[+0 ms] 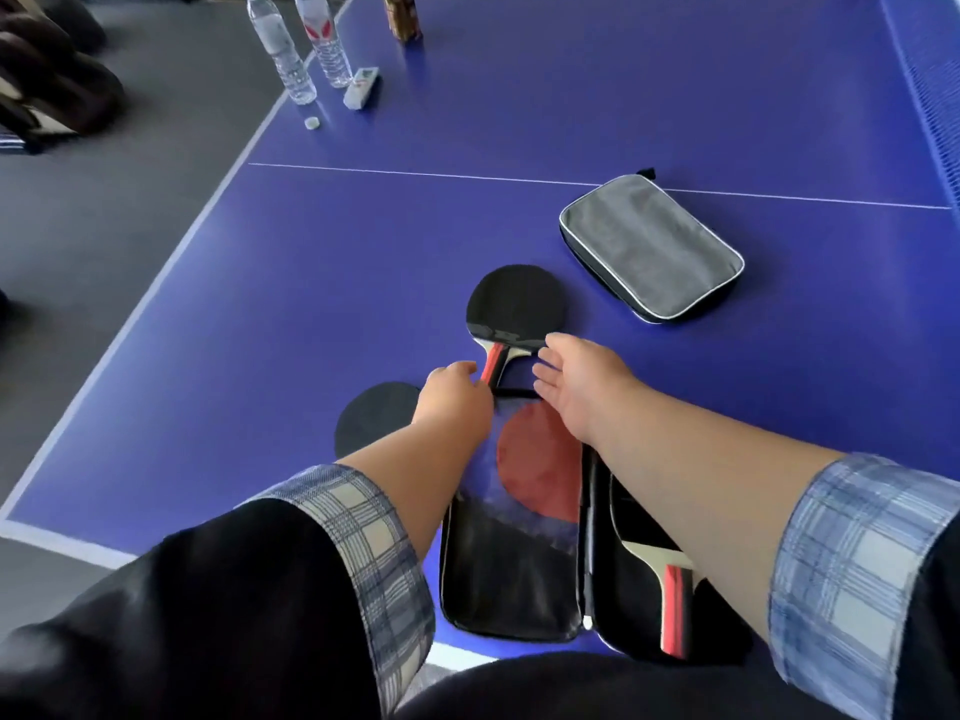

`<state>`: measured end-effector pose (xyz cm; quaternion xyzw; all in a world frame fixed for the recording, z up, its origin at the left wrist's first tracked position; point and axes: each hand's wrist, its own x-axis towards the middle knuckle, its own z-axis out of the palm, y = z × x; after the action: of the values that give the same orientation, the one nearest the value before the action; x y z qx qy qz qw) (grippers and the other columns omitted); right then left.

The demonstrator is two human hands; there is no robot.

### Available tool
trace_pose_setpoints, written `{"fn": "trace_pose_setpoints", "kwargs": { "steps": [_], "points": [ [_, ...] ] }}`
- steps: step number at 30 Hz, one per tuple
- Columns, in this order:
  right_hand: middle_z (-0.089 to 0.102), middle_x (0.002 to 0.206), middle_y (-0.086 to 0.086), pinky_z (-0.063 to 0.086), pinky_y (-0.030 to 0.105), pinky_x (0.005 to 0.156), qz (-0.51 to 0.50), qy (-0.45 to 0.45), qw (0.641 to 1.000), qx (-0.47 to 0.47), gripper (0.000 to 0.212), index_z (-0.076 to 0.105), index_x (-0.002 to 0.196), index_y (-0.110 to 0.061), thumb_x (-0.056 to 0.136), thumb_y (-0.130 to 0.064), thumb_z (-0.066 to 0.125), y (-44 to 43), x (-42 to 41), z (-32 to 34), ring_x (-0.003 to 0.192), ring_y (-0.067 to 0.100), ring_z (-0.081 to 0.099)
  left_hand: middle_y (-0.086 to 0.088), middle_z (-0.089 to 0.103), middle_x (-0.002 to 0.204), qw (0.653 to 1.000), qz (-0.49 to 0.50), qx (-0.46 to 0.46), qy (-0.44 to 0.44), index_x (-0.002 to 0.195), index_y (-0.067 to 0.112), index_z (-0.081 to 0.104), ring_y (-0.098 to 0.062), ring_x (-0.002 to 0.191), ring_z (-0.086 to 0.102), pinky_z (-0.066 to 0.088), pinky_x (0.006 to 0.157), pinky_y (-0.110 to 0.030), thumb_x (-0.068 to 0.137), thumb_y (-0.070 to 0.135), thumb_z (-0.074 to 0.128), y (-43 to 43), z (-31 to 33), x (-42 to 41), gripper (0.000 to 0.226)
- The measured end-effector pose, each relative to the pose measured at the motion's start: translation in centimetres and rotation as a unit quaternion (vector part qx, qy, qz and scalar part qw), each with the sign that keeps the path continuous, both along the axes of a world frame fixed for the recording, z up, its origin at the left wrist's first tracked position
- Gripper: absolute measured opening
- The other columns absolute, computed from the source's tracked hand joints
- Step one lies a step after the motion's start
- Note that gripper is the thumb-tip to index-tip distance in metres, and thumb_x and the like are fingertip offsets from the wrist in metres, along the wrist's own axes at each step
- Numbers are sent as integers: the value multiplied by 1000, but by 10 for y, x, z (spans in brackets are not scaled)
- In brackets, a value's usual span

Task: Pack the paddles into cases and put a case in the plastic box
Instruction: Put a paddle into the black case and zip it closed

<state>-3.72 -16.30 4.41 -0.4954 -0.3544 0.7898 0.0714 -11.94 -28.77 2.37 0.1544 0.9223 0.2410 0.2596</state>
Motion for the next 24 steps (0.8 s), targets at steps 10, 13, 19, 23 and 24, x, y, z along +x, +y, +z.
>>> {"fn": "trace_pose_setpoints", "kwargs": {
  "steps": [10, 13, 19, 23, 24],
  "points": [
    [49, 145, 8, 44, 41, 101, -59, -137, 989, -6, 30, 57, 111, -23, 87, -38, 65, 15, -58, -51, 111, 22, 59, -10, 46, 137, 994, 13, -27, -100, 141, 13, 38, -28, 84, 52, 41, 66, -30, 92, 26, 51, 43, -47, -91, 52],
    [47, 147, 6, 42, 46, 108, -67, -158, 985, 1, 43, 54, 127, -20, 89, -36, 63, 23, -62, -59, 125, 25, 55, -11, 49, 133, 993, 21, -25, -117, 141, 12, 37, -29, 84, 53, 39, 60, -29, 92, 27, 50, 56, -52, -118, 53],
    [50, 144, 5, 48, 43, 103, -59, -171, 983, 6, 51, 52, 140, -15, 92, -25, 65, 30, -78, -65, 101, 24, 57, -15, 61, 115, 986, 10, 18, -168, 122, 24, 55, -31, 77, 62, 50, 59, -31, 85, 21, 45, 74, -56, -125, 38],
    [55, 130, 3, 51, 44, 101, -88, -146, 985, 22, 52, 47, 143, -15, 94, -16, 63, 43, -90, -65, 118, 25, 57, -11, 67, 110, 958, 121, 114, -235, 132, 37, 43, -27, 80, 71, 60, 63, -36, 87, 21, 50, 79, -53, -135, 48],
    [58, 123, 3, 52, 44, 99, -86, -121, 989, 23, 52, 46, 144, -17, 95, -14, 62, 46, -94, -62, 116, 26, 59, -9, 70, 107, 947, 137, 143, -254, 133, 36, 43, -24, 80, 73, 62, 65, -36, 90, 20, 52, 81, -50, -139, 46]
  ]
}}
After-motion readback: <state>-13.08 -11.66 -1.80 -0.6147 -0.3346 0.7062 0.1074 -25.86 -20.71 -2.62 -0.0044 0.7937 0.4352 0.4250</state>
